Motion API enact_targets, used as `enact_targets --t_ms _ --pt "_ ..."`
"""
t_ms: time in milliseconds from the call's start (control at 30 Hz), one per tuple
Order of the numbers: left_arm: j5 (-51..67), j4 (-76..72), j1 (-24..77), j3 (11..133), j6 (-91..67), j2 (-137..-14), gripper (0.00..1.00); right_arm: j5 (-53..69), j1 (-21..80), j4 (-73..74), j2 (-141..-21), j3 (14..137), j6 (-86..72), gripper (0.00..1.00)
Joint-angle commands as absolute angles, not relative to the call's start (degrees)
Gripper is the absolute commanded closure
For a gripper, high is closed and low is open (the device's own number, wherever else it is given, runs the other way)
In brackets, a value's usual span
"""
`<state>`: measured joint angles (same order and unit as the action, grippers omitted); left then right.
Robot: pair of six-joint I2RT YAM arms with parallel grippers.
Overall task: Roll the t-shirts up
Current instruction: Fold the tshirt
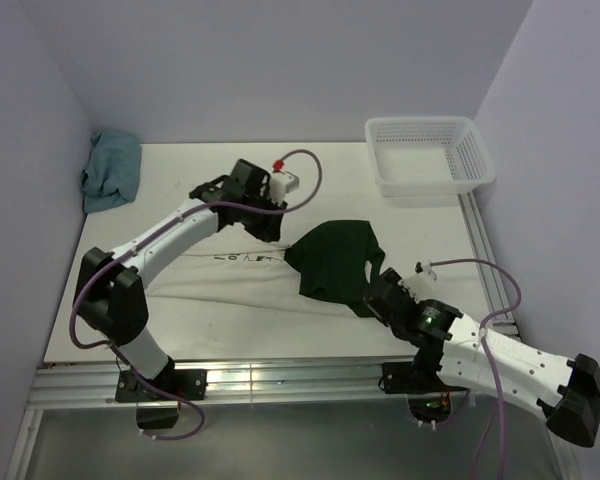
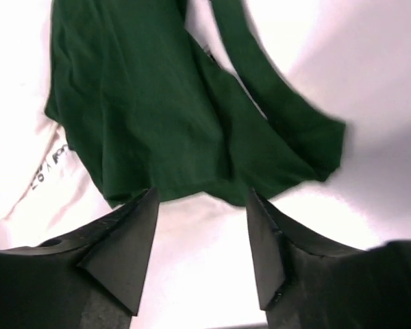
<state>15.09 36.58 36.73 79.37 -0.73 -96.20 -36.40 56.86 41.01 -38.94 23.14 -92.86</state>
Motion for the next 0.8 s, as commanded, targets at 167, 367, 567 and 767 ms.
enact_targets --t_ms 167,367,567,767 --pt "15.2 43.0 22.1 80.2 5.9 -89.2 0.69 -18.1 25.3 21.4 -54.6 35.0 -52.0 0.32" --pt "18.3 44.8 16.1 78.5 8.7 -86.9 0.68 -9.2 19.0 21.4 -72.9 47.8 -39.4 0.26" --pt "21.7 47.7 10.6 78.0 12.7 -84.4 0.66 -6.0 17.5 22.7 -76.8 48.0 -35.4 0.19" --pt "25.7 50.1 4.7 77.6 15.8 -82.7 0.63 -4.0 17.4 22.8 -80.1 47.5 -34.2 0.15"
